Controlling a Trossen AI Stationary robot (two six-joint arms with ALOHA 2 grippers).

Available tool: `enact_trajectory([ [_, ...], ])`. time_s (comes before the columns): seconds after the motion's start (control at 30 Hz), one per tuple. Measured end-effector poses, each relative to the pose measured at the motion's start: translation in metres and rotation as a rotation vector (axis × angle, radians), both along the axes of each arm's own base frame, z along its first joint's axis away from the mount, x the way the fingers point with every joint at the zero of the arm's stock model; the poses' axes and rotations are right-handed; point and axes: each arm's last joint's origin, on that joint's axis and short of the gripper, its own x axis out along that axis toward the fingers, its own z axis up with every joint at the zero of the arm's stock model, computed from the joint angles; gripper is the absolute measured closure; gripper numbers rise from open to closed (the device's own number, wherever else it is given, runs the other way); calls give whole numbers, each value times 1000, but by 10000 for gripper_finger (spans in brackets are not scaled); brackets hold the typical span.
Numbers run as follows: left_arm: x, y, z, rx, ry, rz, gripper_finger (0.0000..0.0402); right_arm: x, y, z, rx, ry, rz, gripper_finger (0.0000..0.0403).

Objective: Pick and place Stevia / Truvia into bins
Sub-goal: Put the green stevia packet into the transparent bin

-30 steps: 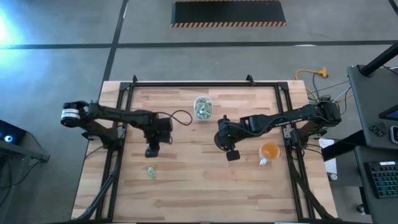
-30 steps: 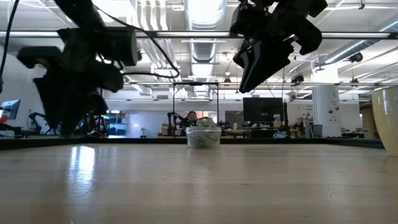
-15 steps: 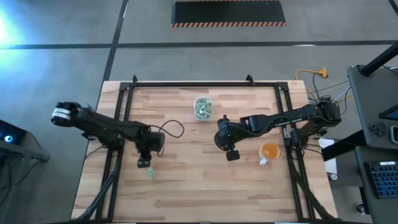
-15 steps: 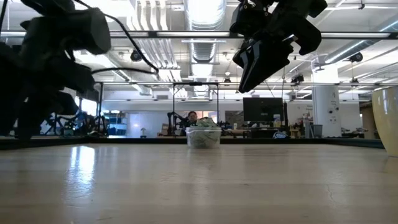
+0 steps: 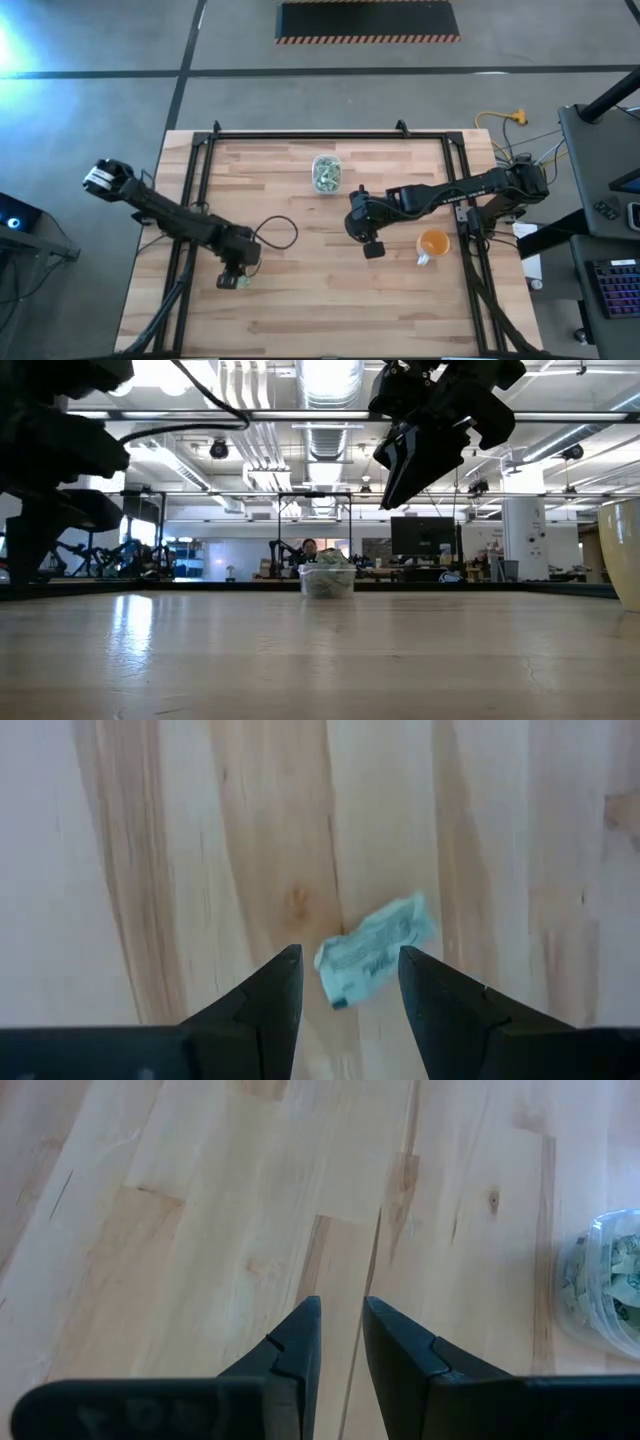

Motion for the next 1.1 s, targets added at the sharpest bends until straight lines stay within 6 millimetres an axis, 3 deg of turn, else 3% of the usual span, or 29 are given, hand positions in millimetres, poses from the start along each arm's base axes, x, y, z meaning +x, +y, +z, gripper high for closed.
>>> enact_trajectory([
  [0.57,-14,-41,3,118,-179,-121,252,-1,0,-4,-2,-8,3,335],
  [1.1,-23,-41,-13,139,-182,-110,252,-1,0,-5,-2,-9,3,335],
])
